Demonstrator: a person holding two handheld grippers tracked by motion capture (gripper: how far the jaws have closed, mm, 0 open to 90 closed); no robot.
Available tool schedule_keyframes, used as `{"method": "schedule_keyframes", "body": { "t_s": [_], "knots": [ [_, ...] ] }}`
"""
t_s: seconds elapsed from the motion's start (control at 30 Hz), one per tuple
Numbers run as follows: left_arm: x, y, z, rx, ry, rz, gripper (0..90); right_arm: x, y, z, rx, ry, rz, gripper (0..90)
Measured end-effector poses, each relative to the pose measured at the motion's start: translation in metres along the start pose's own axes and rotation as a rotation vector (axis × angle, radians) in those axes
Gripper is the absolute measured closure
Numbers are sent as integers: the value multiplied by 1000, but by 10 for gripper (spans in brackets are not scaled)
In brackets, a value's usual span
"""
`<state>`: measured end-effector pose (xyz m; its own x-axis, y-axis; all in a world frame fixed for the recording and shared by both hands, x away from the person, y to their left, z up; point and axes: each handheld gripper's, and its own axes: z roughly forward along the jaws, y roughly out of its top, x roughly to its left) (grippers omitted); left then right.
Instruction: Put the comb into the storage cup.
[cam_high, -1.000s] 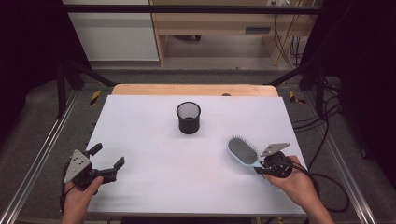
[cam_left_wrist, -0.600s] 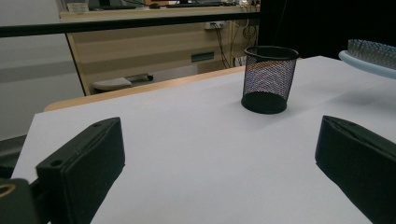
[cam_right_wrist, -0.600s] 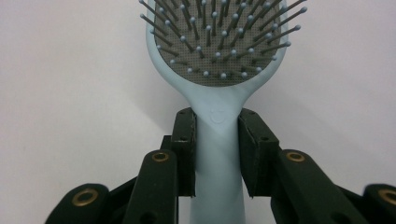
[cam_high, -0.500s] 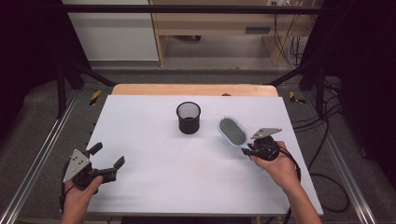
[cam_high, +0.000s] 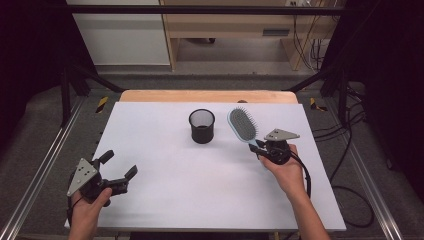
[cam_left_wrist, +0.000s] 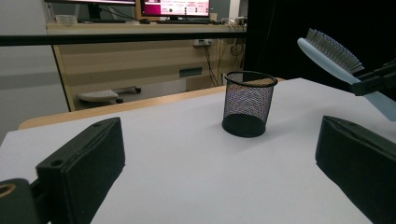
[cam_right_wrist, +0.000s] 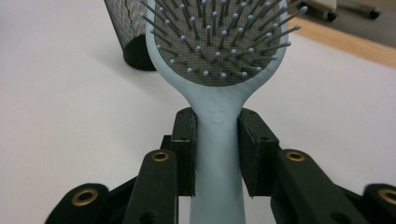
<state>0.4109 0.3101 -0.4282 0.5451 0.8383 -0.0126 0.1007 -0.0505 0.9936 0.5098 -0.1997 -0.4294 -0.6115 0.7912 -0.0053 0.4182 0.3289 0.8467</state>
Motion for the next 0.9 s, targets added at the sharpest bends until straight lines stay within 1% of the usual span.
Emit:
{"method": "schedule_keyframes", "body": {
  "t_s": [0.07,0.13,0.23,0.3,0.4,0.6,0.67,0.73,0.8,0.83,0.9],
  "knots": [
    [0,3,2,3,0,-1,15,2,1,1,-37,-3,2,698],
    [0,7,4,4,3,-2,15,4,2,1,-71,-3,17,698],
    [-1,15,7,9,6,8,16,7,0,1,-106,0,23,699],
    [-2,19,10,9,5,10,16,9,0,2,-113,-4,12,699],
    [-3,25,17,13,8,0,16,12,1,3,-130,4,13,698],
    [-8,35,34,17,2,-14,16,15,2,1,-173,11,44,698],
    [-10,37,40,9,2,-24,16,17,2,0,-185,10,43,698],
    [-12,38,47,-8,-2,-44,16,19,1,0,-200,16,50,699],
    [-16,40,54,-14,-3,-41,16,22,0,1,-206,19,56,698],
    [-18,40,58,-16,-18,-45,16,24,0,1,-211,20,55,698],
    [-23,43,65,-20,-31,-49,16,26,0,2,-222,25,55,698]
  ]
}}
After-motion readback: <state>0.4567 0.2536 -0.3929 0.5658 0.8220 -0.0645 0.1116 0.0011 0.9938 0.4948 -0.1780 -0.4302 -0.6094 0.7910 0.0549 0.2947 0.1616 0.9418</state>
